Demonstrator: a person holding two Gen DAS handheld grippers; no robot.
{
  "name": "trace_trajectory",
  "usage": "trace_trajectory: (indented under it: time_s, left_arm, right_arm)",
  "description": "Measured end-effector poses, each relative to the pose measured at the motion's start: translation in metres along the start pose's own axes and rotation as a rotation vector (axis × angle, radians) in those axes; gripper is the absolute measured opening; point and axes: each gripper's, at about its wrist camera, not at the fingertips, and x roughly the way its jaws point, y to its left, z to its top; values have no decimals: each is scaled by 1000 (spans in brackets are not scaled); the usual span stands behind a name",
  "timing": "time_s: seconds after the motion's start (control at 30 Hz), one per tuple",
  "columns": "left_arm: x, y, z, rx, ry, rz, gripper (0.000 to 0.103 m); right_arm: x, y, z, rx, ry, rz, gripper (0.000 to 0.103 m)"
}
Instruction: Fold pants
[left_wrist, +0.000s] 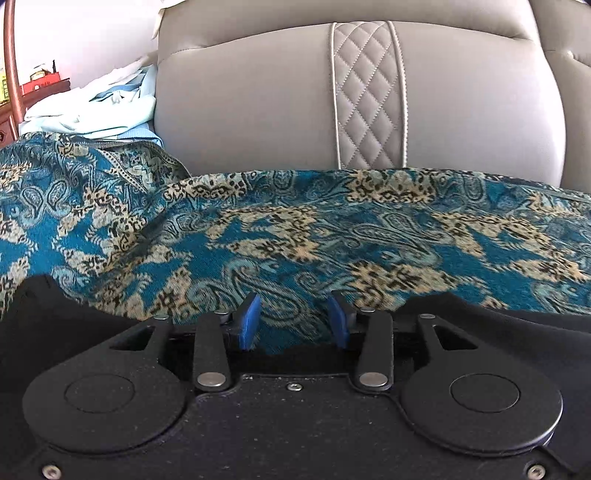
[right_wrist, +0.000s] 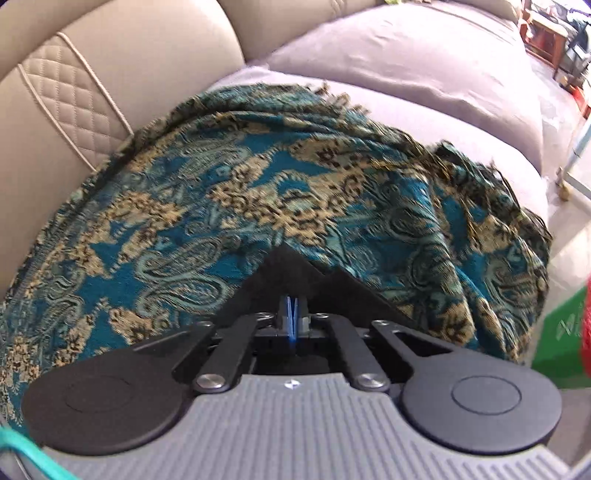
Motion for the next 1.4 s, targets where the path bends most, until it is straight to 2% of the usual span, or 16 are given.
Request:
trace_trajectory:
  time_s: [0.07, 0.23, 0.27, 0.33, 0.4, 0.47, 0.57, 0.7, 0.8, 0.93, 1.03, 1.17, 1.2, 1.23, 1.3, 1.4]
  left_arm:
    - [7, 2, 4, 17, 0, 43, 41]
    - [20, 14, 15, 21, 18, 106, 40]
    - [18, 16, 16, 26, 21, 91, 39]
    - [7, 18, 16, 45, 28, 33, 38]
    - [-9, 13, 15, 86, 15, -16, 43]
    - [-28, 4, 15, 140, -15, -74, 47]
    - [-48, -10, 16, 206, -52, -153, 57]
    - [-59, -30, 8, 307, -72, -206, 56]
    - [-63, -39, 1, 343, -57, -266, 52]
    - [-68, -43, -8, 358, -48, -314, 49]
    - [-69, -43, -11, 352, -41, -316, 49]
    - [-67, -41, -11, 327, -31, -295, 49]
    - [-68, -40, -11, 319, -32, -285, 50]
    - [-67, -38, -11, 312, -34, -276, 50]
    - [-66, -35, -11, 303, -38, -252, 51]
    - [-61, -29, -12, 305, -62, -180, 53]
  right_arm:
    - [-1, 2, 2, 4, -16, 39, 1]
    - [-10, 11, 8, -15, -63, 61, 2]
    - [-12, 10, 8, -29, -55, 77, 6]
    - [-12, 8, 8, -64, -9, 117, 32]
    - [-13, 7, 5, -107, 24, 103, 47]
    - [-12, 5, 5, -151, 43, 66, 57]
    - [-8, -2, 12, -186, 84, 18, 61]
    - [-11, -18, 19, -267, -7, -13, 61]
    - [-14, -28, 15, -395, -79, 33, 61]
    - [-8, -45, 4, -530, -97, 110, 61]
    - [-2, -58, -4, -545, -94, 213, 61]
    - [2, -67, -11, -520, -122, 278, 61]
    - [1, -69, -12, -516, -127, 294, 45]
    - [0, -69, -13, -519, -133, 306, 41]
    - [-2, -69, -17, -542, -163, 297, 21]
    - [-6, -69, -24, -546, -219, 303, 14]
